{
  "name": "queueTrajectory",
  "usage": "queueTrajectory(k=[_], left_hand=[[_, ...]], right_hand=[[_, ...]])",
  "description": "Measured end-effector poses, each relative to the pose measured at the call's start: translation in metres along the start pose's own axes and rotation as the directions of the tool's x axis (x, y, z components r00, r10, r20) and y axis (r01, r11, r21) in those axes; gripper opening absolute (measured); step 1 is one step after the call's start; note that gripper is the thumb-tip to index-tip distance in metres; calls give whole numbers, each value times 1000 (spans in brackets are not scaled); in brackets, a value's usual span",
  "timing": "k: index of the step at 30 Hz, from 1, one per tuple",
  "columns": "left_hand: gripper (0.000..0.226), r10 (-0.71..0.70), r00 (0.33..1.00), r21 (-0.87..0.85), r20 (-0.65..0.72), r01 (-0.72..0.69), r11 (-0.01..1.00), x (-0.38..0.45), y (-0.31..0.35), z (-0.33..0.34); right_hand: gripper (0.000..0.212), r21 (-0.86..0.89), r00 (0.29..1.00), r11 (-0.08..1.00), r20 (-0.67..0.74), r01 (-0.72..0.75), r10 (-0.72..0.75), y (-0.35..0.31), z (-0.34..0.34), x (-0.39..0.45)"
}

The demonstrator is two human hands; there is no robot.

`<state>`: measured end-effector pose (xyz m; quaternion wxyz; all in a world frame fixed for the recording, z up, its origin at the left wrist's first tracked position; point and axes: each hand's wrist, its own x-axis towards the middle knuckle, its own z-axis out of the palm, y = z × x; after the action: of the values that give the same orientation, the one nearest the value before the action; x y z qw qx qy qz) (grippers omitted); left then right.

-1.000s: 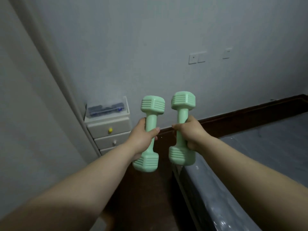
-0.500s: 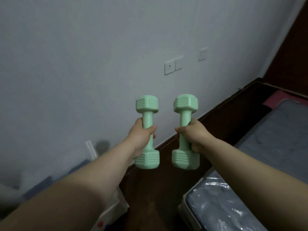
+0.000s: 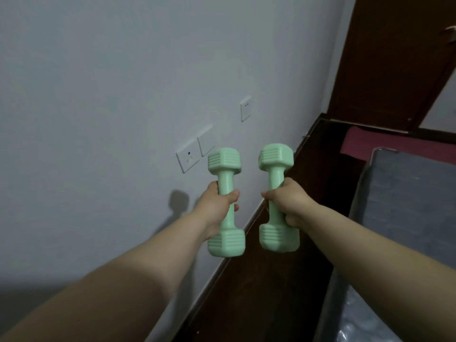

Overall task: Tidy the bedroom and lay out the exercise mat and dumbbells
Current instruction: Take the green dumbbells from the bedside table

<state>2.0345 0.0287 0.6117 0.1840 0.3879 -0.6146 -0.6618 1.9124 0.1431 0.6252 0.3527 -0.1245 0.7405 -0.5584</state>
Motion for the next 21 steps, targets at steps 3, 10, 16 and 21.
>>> queueTrajectory(k=[3, 10, 16, 21], left_hand=[[18, 16, 995, 32, 100, -20, 999, 94, 24, 23], [14, 0, 938, 105, 346, -38, 994, 286, 80, 112], [18, -46, 847, 155, 529, -44, 987, 406, 125, 238], [29, -62, 788, 191, 612, -71, 979, 499, 156, 357]], right_hand=[[32, 23, 998, 1000, -69, 7, -6, -23, -11, 74], [38, 147, 952, 989, -299, -27, 70, -82, -78, 217], [39, 272, 880, 962, -456, -8, 136, -106, -177, 315], [33, 320, 831, 947, -531, 15, 166, -131, -274, 424]])
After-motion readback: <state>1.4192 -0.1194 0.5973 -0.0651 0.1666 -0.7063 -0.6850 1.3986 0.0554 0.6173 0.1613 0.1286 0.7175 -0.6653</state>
